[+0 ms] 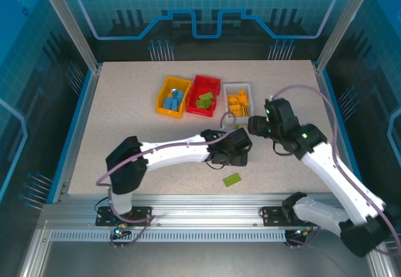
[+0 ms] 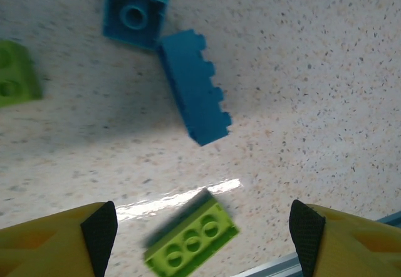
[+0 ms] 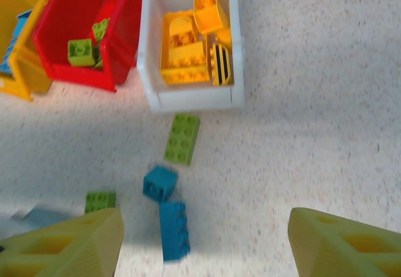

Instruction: Sort the legos into containers by color

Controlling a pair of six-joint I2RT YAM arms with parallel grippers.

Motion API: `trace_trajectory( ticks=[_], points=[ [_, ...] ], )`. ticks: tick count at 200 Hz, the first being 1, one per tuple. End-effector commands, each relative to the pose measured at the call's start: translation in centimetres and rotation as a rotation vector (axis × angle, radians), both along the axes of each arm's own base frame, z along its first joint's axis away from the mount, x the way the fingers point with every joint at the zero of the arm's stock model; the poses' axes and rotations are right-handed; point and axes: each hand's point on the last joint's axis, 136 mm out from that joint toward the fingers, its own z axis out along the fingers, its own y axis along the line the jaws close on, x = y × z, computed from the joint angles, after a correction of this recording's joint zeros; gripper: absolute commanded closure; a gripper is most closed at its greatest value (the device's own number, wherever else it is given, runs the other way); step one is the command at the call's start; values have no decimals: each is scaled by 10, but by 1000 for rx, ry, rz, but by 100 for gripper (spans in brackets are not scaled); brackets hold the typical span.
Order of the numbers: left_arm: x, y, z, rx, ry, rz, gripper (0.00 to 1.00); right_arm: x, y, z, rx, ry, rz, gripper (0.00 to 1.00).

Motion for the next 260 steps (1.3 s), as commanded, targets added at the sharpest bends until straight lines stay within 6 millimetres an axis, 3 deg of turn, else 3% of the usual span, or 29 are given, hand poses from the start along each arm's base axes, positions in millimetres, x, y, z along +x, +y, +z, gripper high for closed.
trace_trajectory(
  ticks=[1,46,83,123,148,178,213,239,260],
  points=[
    [-2,8,-12,98,26,60,22,-42,-8,5,59,17,38,28],
    [13,-5,-37,147,37,77,21,-97,-26,27,197,-58,45,28],
    [31,-10,-55,157,43,99,24,-116,-28,40,254,-134,95,26],
    [49,-10,-64,152,32,103,42,-119,-25,33,267,-111,106,26],
    [49,-16,-61,118,25,73,63,-118,-25,30,259,-107,106,26],
    [45,-24,-42,59,-17,35,78,-114,-18,30,256,-107,145,26],
    [39,-13,-4,15,-69,26,80,-116,-1,44,290,-138,251,26],
    [36,10,38,-23,-125,31,80,-119,19,54,337,-148,362,26],
    [45,48,64,-26,-150,73,80,-115,43,53,392,-118,459,26]
  ],
)
